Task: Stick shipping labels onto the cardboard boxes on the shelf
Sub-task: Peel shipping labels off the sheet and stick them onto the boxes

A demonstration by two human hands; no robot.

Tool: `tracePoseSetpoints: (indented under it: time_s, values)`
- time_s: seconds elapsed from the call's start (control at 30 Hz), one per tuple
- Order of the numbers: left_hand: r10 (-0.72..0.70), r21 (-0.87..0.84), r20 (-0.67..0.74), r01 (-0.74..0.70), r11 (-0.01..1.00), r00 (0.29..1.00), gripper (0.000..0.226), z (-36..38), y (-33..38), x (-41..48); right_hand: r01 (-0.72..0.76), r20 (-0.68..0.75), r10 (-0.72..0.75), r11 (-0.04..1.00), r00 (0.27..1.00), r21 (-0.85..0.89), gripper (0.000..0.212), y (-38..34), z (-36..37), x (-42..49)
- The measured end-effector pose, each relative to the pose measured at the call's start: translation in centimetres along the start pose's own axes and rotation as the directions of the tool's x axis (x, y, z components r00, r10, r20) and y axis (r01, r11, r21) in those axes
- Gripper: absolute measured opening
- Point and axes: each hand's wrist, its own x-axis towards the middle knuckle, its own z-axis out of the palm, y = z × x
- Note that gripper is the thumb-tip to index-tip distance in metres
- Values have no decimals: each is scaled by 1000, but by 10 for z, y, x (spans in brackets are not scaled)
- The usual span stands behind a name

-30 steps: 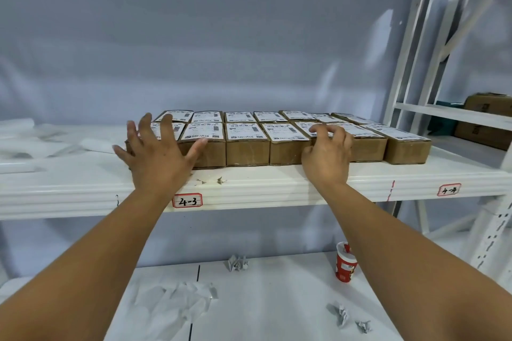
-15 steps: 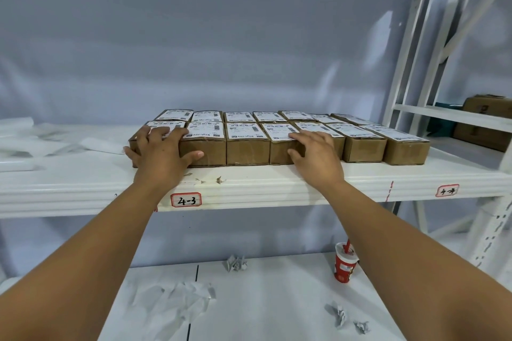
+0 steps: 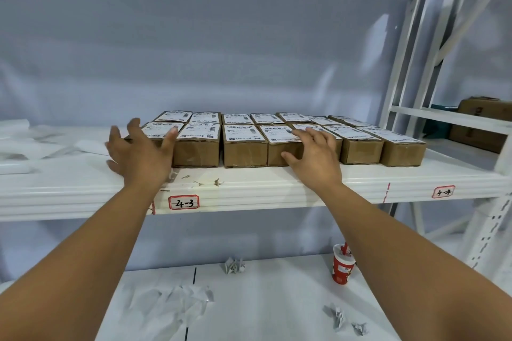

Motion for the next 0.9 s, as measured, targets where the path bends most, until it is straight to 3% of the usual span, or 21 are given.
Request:
tracePoseSetpoints:
  time_s: [0.07, 0.23, 0.43, 0.57, 0.67, 0.77, 0.9]
  values:
    - [-56, -53, 75, 60, 997, 996, 61, -3, -2, 3, 10, 16, -10, 1000, 1000, 8, 54, 0, 0, -1]
    - [14, -93, 119, -3, 996, 993, 35, -4, -4, -1, 7, 26, -8, 1000, 1000, 26, 46, 2, -1, -1]
    - [21, -58, 127, -14, 998, 992, 39, -5, -2, -2, -4, 32, 3, 999, 999, 35, 46, 1, -1, 0]
    - [198, 156, 216, -234, 960, 956, 73, -2, -2, -5, -6, 29, 6, 1000, 1000, 26, 46, 1, -1, 0]
    - [206, 181, 307, -270, 946, 929, 81, 0, -1, -2, -6, 21, 6, 1000, 1000, 26, 45, 1, 0, 0]
    - [214, 204, 300, -282, 938, 930, 78, 3, -3, -1, -6, 21, 6, 1000, 1000, 29, 45, 1, 0, 1]
    - [293, 228, 239, -347, 910, 926, 55, 5, -4, -4, -7, 20, 7, 1000, 1000, 16, 45, 1, 0, 1]
